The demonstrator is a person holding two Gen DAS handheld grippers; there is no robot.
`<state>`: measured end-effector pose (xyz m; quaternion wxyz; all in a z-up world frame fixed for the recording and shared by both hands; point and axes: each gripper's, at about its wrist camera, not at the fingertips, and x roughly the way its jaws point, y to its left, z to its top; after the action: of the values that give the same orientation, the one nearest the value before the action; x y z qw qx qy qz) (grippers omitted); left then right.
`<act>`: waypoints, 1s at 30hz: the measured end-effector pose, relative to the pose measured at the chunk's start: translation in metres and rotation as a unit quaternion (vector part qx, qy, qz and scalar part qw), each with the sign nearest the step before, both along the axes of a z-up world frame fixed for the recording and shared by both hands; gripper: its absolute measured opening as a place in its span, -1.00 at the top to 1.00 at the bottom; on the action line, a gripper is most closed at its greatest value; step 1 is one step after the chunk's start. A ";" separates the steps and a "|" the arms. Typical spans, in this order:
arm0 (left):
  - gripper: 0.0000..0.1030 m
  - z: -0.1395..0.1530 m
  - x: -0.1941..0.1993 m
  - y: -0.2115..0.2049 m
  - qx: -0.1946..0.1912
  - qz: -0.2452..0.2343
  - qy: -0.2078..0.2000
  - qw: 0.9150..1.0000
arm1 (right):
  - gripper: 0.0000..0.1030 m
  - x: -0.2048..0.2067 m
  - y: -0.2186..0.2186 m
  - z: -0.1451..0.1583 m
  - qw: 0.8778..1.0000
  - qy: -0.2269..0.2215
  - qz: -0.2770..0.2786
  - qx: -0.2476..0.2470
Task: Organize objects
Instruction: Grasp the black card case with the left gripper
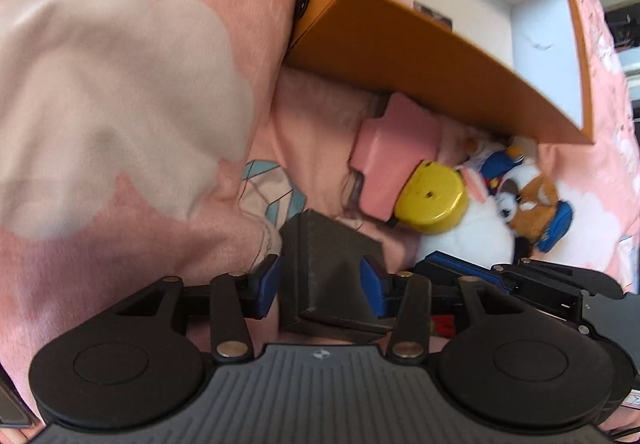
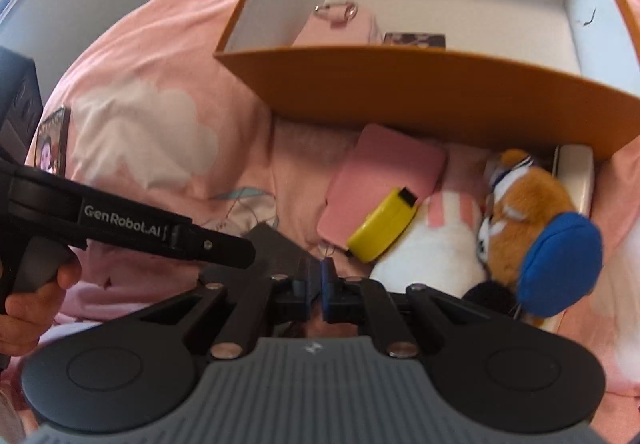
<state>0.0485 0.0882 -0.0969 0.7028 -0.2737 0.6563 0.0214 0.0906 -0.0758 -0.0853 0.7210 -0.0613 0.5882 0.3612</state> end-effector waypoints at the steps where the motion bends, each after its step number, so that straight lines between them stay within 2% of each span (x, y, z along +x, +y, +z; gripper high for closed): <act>1: -0.07 -0.002 -0.001 0.000 0.003 0.000 0.005 1.000 | 0.87 -0.002 0.001 -0.003 1.000 0.004 0.005 -0.004; 9: -0.24 -0.019 0.000 -0.001 -0.025 -0.009 0.024 0.999 | 0.86 -0.005 0.001 -0.016 0.999 0.043 0.015 -0.019; 15: -0.31 -0.029 0.006 -0.010 -0.035 -0.022 0.040 0.998 | 0.87 -0.008 0.002 -0.025 0.998 0.048 0.021 -0.036; 19: -0.08 -0.022 0.004 -0.011 -0.032 -0.012 0.036 0.999 | 0.87 -0.008 0.000 -0.027 0.998 0.049 0.019 -0.039; 21: -0.04 -0.018 0.003 -0.012 -0.032 -0.014 0.030 0.999 | 0.87 -0.006 -0.003 -0.028 0.998 0.052 0.015 -0.037; 26: 0.13 -0.003 -0.001 -0.013 -0.030 -0.011 -0.004 0.999 | 0.87 -0.005 -0.007 -0.021 0.998 0.049 0.015 -0.020; 30: 0.17 0.025 -0.002 -0.011 0.016 -0.015 -0.057 0.998 | 0.85 0.000 -0.011 -0.001 1.000 0.020 0.012 -0.001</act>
<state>0.0467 0.0770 -0.0721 0.7432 -0.2537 0.6190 0.0056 0.0902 -0.0866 -0.0859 0.7046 -0.0612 0.6022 0.3703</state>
